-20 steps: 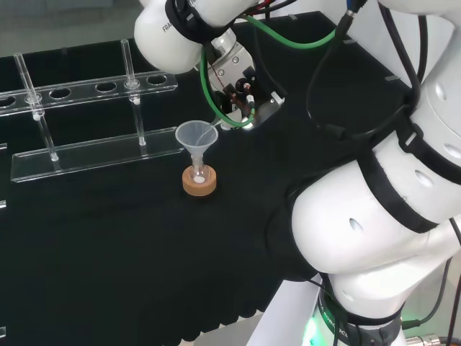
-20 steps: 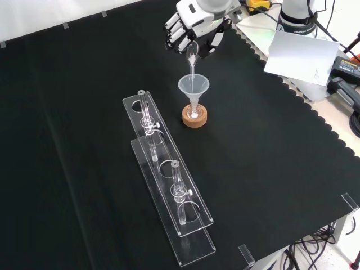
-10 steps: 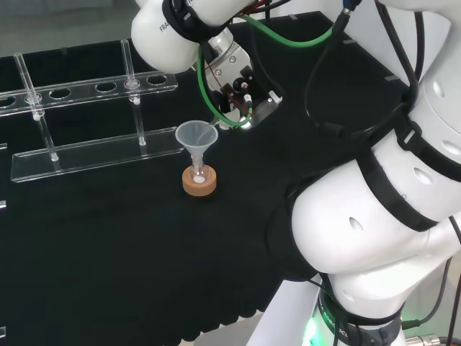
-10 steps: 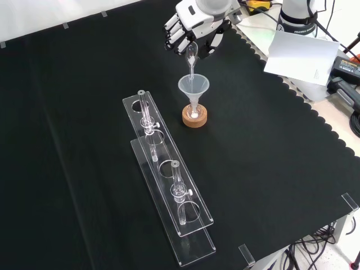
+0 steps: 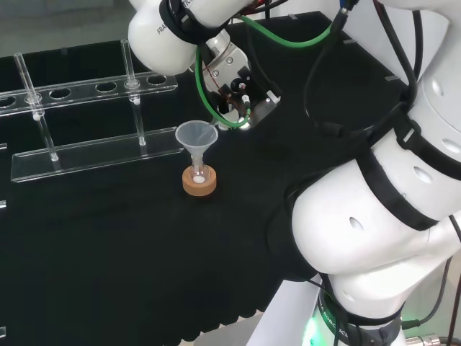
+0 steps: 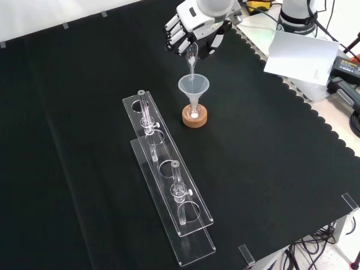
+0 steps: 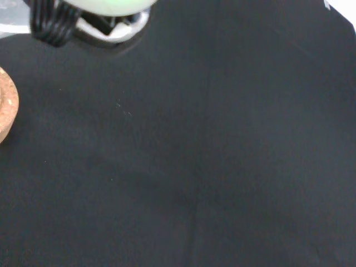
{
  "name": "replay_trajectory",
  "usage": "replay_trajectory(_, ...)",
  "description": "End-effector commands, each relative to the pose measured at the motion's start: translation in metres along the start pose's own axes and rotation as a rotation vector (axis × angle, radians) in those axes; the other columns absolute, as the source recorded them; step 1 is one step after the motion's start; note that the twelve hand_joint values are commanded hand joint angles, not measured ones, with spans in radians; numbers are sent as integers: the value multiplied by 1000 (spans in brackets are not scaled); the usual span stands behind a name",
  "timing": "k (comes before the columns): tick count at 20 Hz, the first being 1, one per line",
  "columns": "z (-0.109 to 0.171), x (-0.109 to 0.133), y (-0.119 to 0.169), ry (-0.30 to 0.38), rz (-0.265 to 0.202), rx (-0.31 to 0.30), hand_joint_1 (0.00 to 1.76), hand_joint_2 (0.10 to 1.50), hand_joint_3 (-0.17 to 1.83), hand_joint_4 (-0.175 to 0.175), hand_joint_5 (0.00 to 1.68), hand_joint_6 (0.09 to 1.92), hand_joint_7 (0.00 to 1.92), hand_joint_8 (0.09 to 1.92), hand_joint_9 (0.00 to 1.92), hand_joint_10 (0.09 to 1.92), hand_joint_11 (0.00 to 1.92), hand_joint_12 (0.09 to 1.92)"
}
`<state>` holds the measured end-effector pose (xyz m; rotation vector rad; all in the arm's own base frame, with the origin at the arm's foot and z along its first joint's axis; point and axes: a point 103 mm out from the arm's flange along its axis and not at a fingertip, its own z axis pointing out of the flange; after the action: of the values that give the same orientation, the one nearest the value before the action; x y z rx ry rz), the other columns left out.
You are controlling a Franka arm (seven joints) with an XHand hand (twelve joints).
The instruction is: Pour all the NaCl from the weighing funnel into the round-bottom flask.
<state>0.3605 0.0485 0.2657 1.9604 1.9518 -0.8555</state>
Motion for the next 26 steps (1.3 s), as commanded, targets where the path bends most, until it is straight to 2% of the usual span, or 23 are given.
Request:
replay_trajectory(1, -1, 0, 1, -19, -3, -1, 1120, 692, 595, 175, 1268, 656, 583, 636, 857, 386, 661, 1118)
replay_trajectory(26, -9, 0, 1, -97, -13, -10, 1120, 693, 594, 175, 1267, 656, 582, 636, 858, 384, 663, 1117)
